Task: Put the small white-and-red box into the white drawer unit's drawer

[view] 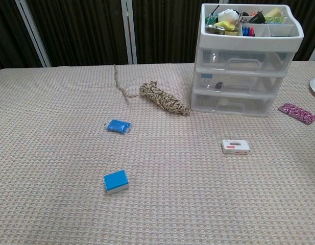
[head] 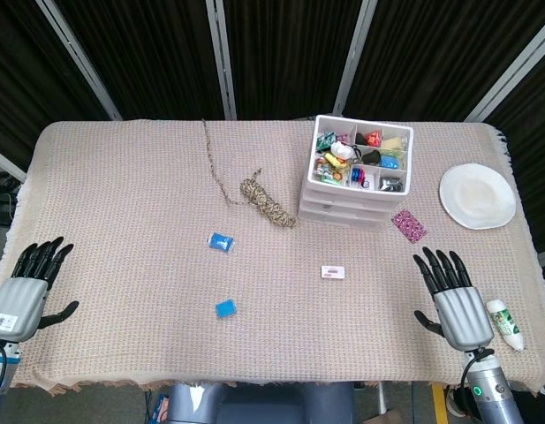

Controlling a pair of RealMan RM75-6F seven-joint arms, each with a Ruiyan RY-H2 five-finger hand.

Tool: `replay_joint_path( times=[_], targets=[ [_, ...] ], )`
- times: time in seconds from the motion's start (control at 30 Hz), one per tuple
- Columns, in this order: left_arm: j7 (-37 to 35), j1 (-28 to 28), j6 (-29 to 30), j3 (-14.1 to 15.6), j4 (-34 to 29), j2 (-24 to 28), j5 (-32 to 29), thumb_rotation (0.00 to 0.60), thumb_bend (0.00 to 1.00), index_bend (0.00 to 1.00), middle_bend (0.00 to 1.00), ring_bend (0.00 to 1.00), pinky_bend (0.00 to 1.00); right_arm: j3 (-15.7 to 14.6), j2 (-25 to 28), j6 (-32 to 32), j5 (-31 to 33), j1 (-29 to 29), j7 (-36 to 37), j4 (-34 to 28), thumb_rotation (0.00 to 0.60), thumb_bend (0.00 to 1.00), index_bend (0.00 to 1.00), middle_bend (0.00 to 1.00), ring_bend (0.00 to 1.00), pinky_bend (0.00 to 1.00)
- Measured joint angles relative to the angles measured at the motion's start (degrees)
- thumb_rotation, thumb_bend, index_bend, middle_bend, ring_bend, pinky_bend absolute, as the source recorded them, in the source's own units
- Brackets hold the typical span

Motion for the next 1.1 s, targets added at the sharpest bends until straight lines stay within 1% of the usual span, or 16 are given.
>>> replay_joint_path(
  times=[0.8,0.83,0.9,0.93,0.97,1.0,1.03,1.07,1.1],
  targets=[
    [-0.52,-0.20,-0.49,-0.12,0.25,-0.02,-0.41,0.600,0.24,0.05,0.00,0.00,0.00,-0.04,-0.24,-0.19,-0.14,0.14,-0.42,-0.21,0.600,0.09,0.03,0.00,0.00,0.00],
    [-0.54,-0.18,-0.42,-0.10,0.23,-0.01,-0.35,0.600,0.24,0.05,0.00,0.00,0.00,-0.05,-0.23,-0.05,-0.31,0.13,-0.39,-0.32,0.600,0.09,0.04,0.00,0.00,0.02],
    [-0.59,-0.11,-0.30,-0.05,0.17,-0.01,-0.27,0.600,0.24,0.05,0.00,0.00,0.00,-0.02,-0.23,0.26,-0.57,0.13,-0.09,-0.53,0.600,0.09,0.05,0.01,0.02,0.11],
    [-0.64,-0.07,-0.17,-0.04,0.10,0.00,-0.18,0.600,0.24,0.05,0.00,0.00,0.00,0.05,-0.25,0.60,-0.80,0.13,0.38,-0.73,0.600,0.09,0.06,0.05,0.07,0.19],
    [-0.71,-0.05,-0.07,-0.04,0.03,0.01,-0.10,0.600,0.24,0.05,0.00,0.00,0.00,0.13,-0.29,0.98,-1.04,0.13,0.85,-0.92,0.600,0.09,0.07,0.11,0.15,0.29],
    [-0.77,-0.03,0.02,-0.03,-0.04,0.01,0.00,0.600,0.24,0.05,0.00,0.00,0.00,0.23,-0.33,1.45,-1.33,0.13,1.41,-1.11,0.600,0.09,0.07,0.15,0.21,0.34],
    [-0.80,-0.01,0.15,-0.01,-0.07,0.00,0.18,0.600,0.24,0.05,0.00,0.00,0.00,0.43,-0.41,2.12,-1.75,0.15,2.22,-1.40,0.600,0.09,0.08,0.22,0.29,0.42],
    [-0.78,0.00,0.24,0.01,-0.05,-0.01,0.32,0.600,0.24,0.05,0.00,0.00,0.00,0.62,-0.47,2.62,-2.00,0.19,2.85,-1.69,0.600,0.10,0.09,0.28,0.37,0.47],
    [-0.79,0.01,0.32,0.02,-0.02,-0.05,0.39,0.600,0.24,0.05,0.00,0.00,0.00,0.88,-0.54,3.11,-2.14,0.25,3.69,-2.26,0.600,0.10,0.09,0.32,0.41,0.49]
  ],
)
